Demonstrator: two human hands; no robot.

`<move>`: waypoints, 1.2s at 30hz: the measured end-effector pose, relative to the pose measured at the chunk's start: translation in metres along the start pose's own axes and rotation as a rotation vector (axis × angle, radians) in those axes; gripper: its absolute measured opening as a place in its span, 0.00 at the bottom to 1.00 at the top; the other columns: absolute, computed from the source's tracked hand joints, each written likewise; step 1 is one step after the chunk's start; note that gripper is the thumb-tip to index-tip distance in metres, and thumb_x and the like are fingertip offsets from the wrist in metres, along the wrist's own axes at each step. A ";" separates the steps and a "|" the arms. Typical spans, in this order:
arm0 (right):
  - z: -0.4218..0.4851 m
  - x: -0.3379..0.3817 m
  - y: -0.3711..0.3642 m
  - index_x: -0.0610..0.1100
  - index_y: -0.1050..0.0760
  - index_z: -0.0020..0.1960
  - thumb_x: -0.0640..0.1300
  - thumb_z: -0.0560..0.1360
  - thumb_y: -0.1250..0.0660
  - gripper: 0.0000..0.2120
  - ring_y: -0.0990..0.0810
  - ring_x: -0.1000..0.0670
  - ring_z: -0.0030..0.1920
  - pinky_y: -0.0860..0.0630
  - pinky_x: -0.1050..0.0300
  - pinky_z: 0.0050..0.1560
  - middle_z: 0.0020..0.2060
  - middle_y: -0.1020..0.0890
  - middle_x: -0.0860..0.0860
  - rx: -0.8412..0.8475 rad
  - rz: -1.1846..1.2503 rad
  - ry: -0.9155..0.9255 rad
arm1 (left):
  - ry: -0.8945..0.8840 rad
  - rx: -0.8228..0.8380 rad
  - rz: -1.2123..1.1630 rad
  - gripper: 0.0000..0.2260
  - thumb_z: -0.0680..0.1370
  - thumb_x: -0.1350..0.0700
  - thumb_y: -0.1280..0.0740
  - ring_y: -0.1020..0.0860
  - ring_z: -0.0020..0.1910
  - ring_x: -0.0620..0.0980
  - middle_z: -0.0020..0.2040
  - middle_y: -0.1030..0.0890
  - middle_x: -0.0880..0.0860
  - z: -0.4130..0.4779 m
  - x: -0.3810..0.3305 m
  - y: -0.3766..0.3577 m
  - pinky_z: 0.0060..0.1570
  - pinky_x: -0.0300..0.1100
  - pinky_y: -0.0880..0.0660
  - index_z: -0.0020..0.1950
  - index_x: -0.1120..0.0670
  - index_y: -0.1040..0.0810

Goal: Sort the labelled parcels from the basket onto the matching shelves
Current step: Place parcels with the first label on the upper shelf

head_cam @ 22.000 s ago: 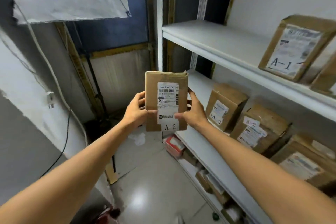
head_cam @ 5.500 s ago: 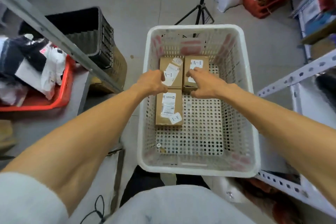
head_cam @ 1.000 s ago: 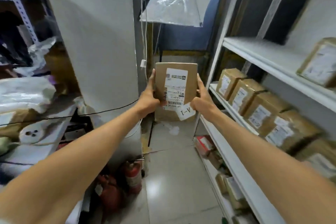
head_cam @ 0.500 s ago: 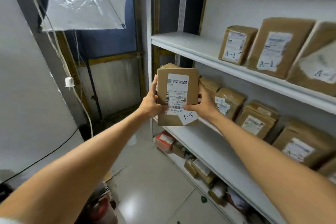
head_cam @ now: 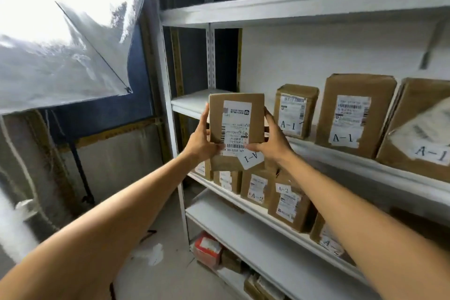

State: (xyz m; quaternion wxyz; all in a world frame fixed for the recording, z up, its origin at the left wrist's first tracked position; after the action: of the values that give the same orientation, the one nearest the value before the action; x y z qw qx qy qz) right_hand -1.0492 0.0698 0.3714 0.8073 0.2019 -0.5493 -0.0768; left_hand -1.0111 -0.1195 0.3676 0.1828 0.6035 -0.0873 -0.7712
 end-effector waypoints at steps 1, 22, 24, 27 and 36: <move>0.013 0.004 0.002 0.50 0.53 0.79 0.30 0.66 0.24 0.53 0.32 0.45 0.70 0.29 0.44 0.65 0.72 0.33 0.46 0.007 0.004 0.014 | 0.005 -0.002 0.018 0.53 0.69 0.73 0.31 0.23 0.59 0.58 0.56 0.24 0.57 0.013 -0.004 0.005 0.51 0.62 0.22 0.76 0.36 0.59; 0.127 -0.015 -0.006 0.46 0.60 0.78 0.30 0.72 0.31 0.49 0.37 0.46 0.71 0.37 0.65 0.60 0.72 0.41 0.43 -0.287 -0.142 -0.025 | -0.068 0.077 -0.014 0.46 0.70 0.74 0.32 0.25 0.64 0.58 0.65 0.26 0.55 0.172 0.004 0.004 0.53 0.63 0.23 0.76 0.40 0.47; 0.131 -0.018 -0.013 0.45 0.62 0.78 0.32 0.72 0.30 0.49 0.37 0.45 0.70 0.39 0.63 0.60 0.72 0.42 0.42 -0.339 -0.220 -0.055 | -0.091 0.092 -0.025 0.44 0.71 0.73 0.32 0.26 0.64 0.58 0.67 0.28 0.56 0.183 0.009 0.004 0.54 0.61 0.23 0.77 0.42 0.47; 0.139 -0.019 -0.024 0.44 0.66 0.77 0.33 0.75 0.32 0.48 0.41 0.45 0.73 0.37 0.56 0.68 0.75 0.47 0.41 -0.350 -0.347 -0.111 | -0.128 0.096 -0.028 0.43 0.72 0.72 0.32 0.27 0.66 0.57 0.69 0.29 0.56 0.196 0.016 0.002 0.55 0.61 0.24 0.77 0.43 0.47; 0.148 -0.025 -0.034 0.42 0.71 0.76 0.37 0.77 0.34 0.47 0.54 0.45 0.78 0.44 0.59 0.71 0.78 0.59 0.43 -0.344 -0.462 -0.248 | -0.192 0.159 -0.020 0.42 0.71 0.72 0.32 0.27 0.65 0.57 0.65 0.27 0.56 0.230 0.037 -0.011 0.57 0.59 0.24 0.77 0.46 0.45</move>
State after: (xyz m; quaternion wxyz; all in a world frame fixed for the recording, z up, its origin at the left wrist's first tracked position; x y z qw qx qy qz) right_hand -1.1916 0.0113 0.3829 0.7174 0.1710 -0.5622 -0.3741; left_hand -1.2423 -0.1435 0.3895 0.1175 0.5403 -0.1591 -0.8179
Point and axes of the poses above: each hand's wrist, its own z-axis towards the middle knuckle, its own y-axis out of the back of the hand, x = y × z, the point moved 2 cm from there along z, towards the middle knuckle
